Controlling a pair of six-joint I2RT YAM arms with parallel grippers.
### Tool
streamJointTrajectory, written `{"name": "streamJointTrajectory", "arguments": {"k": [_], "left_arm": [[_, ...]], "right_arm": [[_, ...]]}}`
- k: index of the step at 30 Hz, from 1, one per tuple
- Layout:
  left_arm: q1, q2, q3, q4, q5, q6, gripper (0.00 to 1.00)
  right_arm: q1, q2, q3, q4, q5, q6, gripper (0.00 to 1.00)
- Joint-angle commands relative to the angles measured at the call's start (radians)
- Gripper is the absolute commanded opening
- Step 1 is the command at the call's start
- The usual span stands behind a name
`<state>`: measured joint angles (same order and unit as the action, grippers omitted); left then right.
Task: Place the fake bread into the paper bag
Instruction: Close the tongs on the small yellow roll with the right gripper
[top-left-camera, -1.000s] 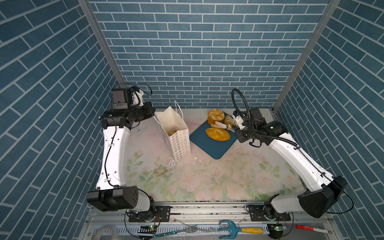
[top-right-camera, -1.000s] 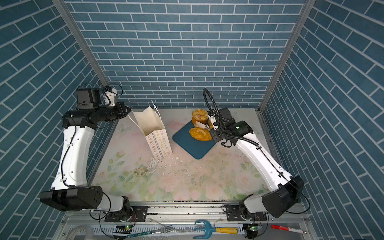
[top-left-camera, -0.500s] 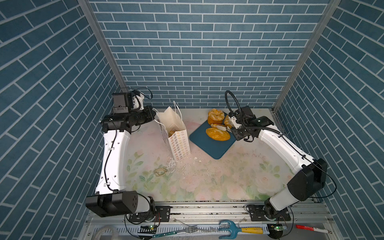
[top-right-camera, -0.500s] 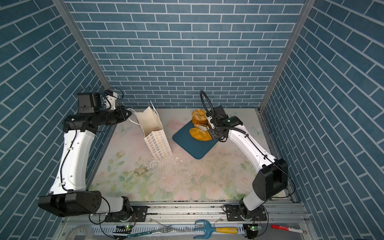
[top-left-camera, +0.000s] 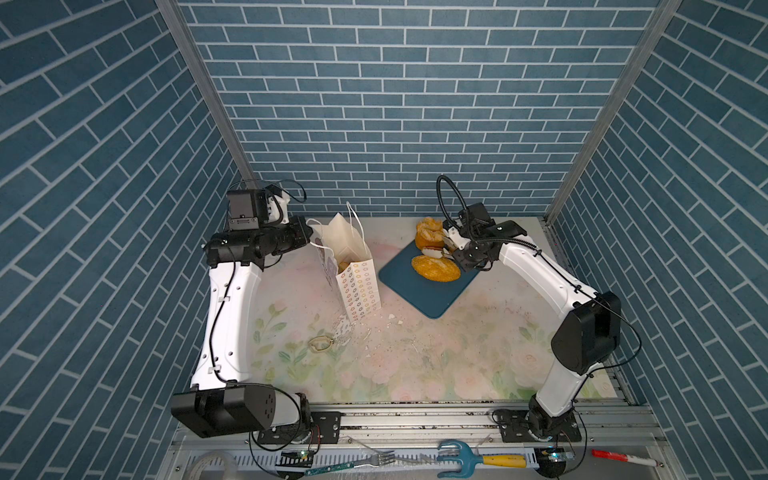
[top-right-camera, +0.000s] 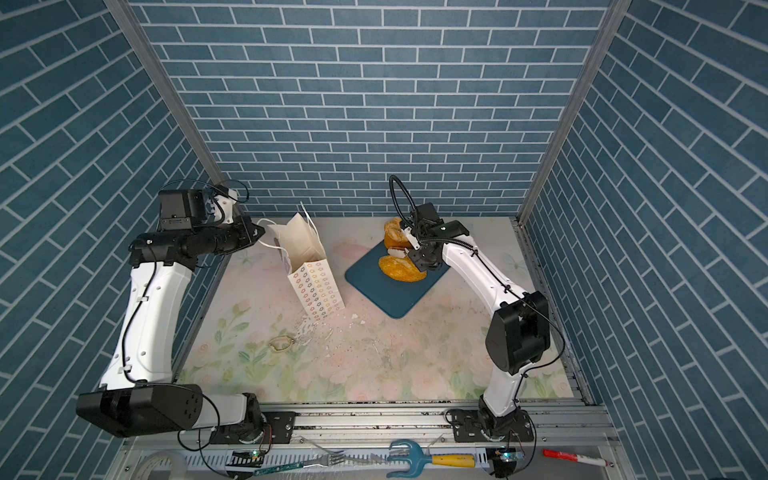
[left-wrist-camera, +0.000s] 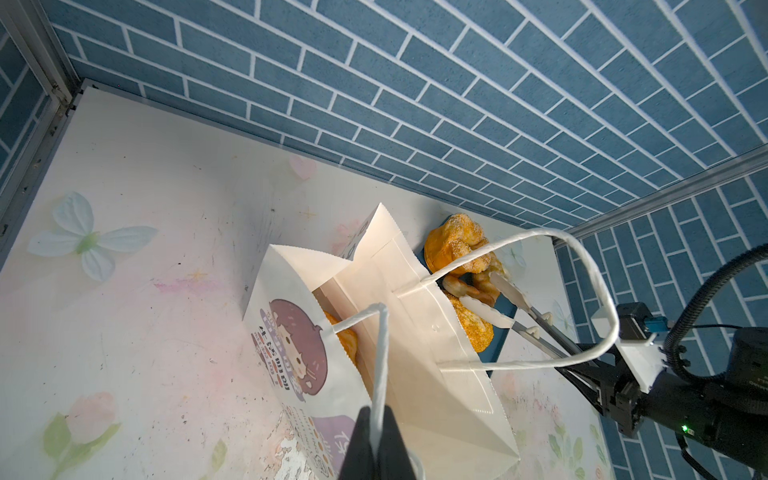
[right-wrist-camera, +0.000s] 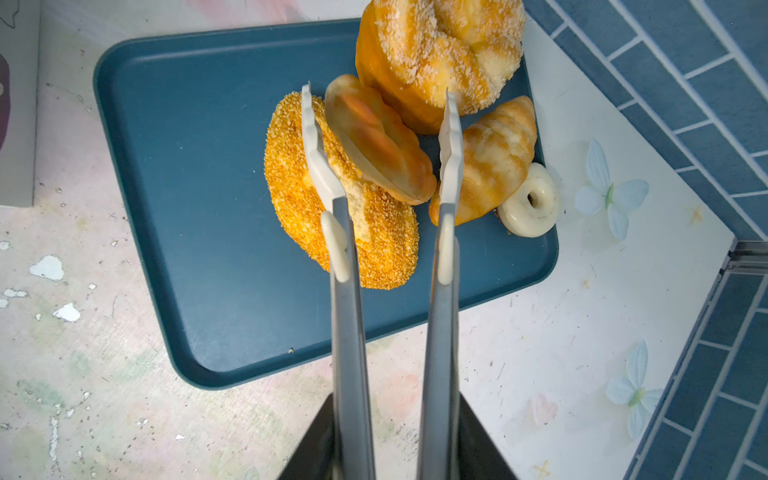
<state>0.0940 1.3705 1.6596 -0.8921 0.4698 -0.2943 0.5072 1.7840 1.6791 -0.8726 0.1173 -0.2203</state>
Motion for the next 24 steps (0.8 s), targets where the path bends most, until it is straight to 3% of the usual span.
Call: {"name": "streamJointTrajectory", "arguments": {"k": [1,9,24], "left_arm": [[0.005,-0.019,-0.014,0.002,-0.007,0.0,0.07],[0.004,-0.025,-0.012,0.007,-0.015,-0.012,0.1],[0.005,-0.026,0.014,0.009,-0.025,-0.022,0.14]], "right_arm": [[-0.01,0.015,0.038,-0.021,-0.03,-0.052,0.4],[-0.014,0.041,0.047,-0.045,-0.043,-0.084,0.31],[0.005,-0.084,-0.018,-0.053,-0.14,-0.094,0.22]]}}
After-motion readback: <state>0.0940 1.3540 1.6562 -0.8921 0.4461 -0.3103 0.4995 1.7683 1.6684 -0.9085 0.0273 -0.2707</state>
